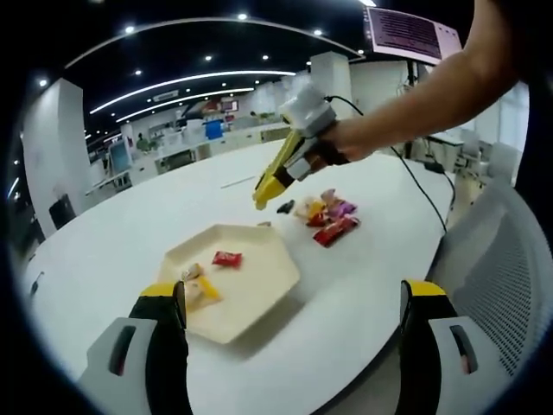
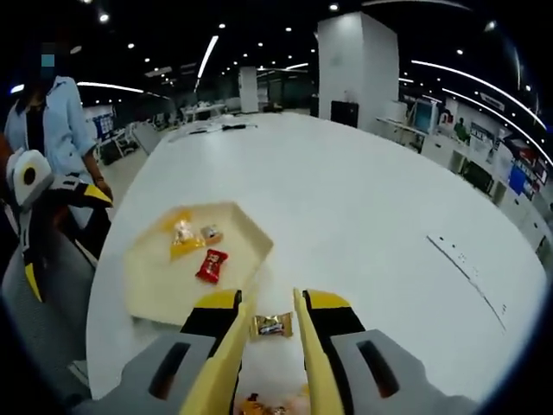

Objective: Place the target food into the container with the food tongs after gripping and lifting it, then release it inside without dropping or visibly crushing the food.

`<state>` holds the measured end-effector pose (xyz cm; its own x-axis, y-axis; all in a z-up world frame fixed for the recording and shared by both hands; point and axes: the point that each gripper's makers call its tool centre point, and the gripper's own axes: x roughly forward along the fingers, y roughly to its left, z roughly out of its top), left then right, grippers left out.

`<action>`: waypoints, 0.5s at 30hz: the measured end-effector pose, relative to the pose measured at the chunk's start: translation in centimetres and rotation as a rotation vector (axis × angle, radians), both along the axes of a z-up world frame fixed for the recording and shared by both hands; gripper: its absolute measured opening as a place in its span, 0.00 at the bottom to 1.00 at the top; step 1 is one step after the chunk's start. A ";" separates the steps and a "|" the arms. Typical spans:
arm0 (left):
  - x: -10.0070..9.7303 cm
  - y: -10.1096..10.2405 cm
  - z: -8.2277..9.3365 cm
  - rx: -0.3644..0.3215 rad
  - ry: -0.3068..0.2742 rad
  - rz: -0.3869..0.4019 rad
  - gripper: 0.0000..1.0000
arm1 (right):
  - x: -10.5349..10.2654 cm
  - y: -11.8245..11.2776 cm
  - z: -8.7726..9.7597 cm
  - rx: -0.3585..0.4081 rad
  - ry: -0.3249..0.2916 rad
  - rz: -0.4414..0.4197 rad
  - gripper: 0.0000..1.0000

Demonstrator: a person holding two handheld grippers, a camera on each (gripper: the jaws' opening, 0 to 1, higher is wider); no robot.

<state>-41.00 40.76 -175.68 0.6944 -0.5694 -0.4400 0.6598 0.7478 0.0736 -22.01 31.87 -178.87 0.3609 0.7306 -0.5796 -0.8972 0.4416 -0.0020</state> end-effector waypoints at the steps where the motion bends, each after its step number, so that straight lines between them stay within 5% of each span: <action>1: 0.0 0.0 0.0 -0.001 -0.001 -0.001 0.99 | 0.0 0.0 -0.2 -0.002 -0.002 -0.001 0.27; 3: -0.2 -0.5 0.7 -0.057 0.000 -0.014 0.99 | 0.0 0.1 -0.5 -0.002 0.003 -0.002 0.27; 15: -0.1 -0.6 1.0 -0.074 -0.007 -0.005 1.00 | -0.1 -0.2 -2.7 -0.027 0.035 -0.016 0.27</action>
